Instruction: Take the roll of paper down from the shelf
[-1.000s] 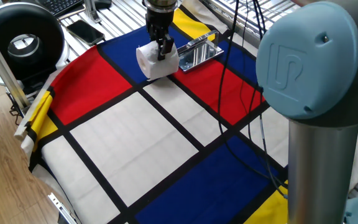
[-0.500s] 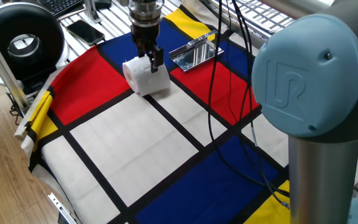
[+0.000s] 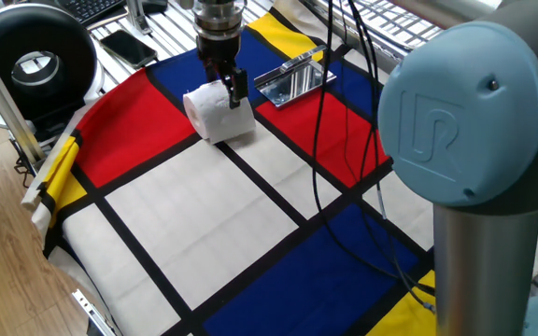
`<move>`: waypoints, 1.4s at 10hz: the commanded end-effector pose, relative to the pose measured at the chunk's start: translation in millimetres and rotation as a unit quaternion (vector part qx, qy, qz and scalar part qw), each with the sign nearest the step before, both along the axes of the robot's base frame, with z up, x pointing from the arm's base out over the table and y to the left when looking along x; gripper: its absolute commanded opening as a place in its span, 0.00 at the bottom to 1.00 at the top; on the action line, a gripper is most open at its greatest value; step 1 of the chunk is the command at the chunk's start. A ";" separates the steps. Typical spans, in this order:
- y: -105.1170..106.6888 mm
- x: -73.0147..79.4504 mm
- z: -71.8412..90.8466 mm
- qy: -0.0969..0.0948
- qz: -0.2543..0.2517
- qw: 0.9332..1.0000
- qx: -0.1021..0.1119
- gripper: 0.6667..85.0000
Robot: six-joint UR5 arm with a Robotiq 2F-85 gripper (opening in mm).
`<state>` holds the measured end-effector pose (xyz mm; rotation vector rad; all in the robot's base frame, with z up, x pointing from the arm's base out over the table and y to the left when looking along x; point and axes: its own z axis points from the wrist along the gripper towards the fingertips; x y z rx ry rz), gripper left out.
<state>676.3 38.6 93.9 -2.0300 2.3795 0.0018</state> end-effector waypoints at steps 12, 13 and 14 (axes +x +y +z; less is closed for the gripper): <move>-16.9 -6.8 29.4 -0.005 -0.025 1.000 -0.005 0.67; -18.3 -12.3 37.7 -0.002 -0.028 1.000 -0.005 0.68; -20.5 -15.9 46.7 0.000 -0.030 0.999 -0.011 0.68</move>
